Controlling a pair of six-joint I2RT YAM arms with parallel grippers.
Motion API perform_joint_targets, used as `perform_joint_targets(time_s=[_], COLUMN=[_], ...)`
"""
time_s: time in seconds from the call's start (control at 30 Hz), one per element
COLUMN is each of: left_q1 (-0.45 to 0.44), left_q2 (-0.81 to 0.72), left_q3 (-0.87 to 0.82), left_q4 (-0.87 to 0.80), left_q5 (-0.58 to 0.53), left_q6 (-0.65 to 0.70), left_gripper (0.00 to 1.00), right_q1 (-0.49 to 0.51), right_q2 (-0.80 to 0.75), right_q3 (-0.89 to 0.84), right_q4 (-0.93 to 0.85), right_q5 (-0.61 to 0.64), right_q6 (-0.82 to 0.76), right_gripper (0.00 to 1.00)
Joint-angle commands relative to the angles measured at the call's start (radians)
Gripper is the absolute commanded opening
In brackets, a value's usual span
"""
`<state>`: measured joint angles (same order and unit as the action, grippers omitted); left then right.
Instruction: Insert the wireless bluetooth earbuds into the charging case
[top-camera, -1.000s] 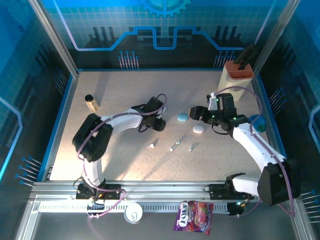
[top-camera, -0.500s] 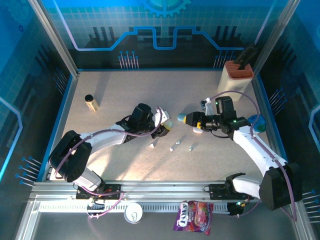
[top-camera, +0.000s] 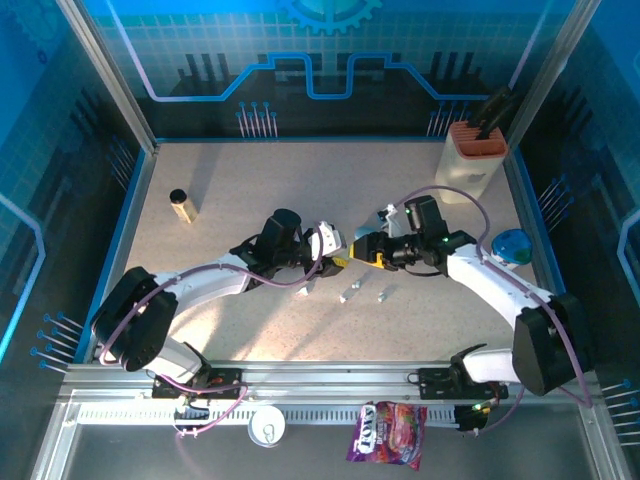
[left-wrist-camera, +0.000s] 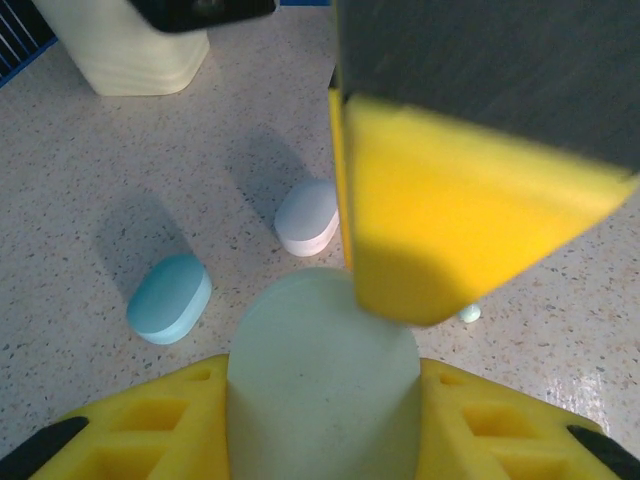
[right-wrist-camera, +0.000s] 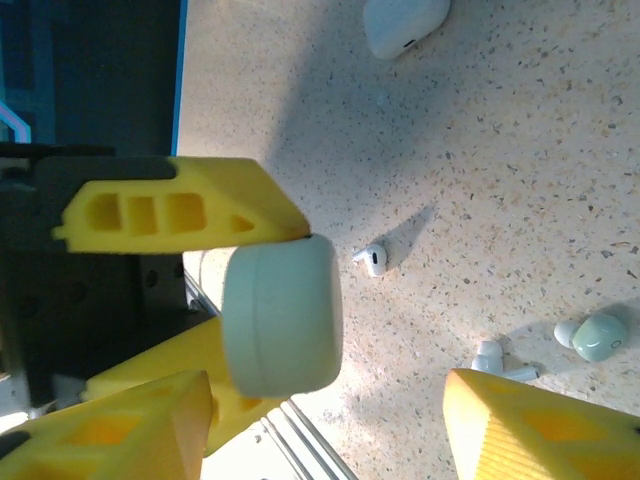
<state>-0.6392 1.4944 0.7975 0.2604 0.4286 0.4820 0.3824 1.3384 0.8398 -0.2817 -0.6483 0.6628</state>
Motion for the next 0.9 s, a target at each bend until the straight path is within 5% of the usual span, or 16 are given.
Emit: perform_joint_targets(time_s=[0.0, 0.43, 0.63, 0.77, 0.87], left_q1=[-0.009, -0.010, -0.008, -0.001, 0.009], left_q2=[-0.030, -0.044, -0.063, -0.078, -0.082], left_q3=[-0.009, 0.002, -0.031, -0.114, -0.178], left_q4=[0.014, -0.035, 0.057, 0.293, 0.506], left_q5=[0.053, 0.088, 0.059, 0.070, 0.077], left_q6=[0.036, 0.072, -0.020, -0.162, -0.292], left_gripper=[0.40, 0.44, 0.73, 0.92, 0.97], right_q1=[0.018, 0.026, 0.005, -0.019, -0.051], right_q2=[0.036, 0.093, 0.040, -0.019, -0.083], right_q3=[0.033, 0.067, 0.045, 0.010, -0.026], right_q4=[0.024, 0.059, 0.094, 0.135, 0.208], right_q5=[-0.017, -0.022, -0.060, -0.121, -0.182], right_q6=[-0.001, -0.006, 0.038, 0.094, 0.176], right_gripper=[0.58, 0.28, 0.23, 0.23, 0.22])
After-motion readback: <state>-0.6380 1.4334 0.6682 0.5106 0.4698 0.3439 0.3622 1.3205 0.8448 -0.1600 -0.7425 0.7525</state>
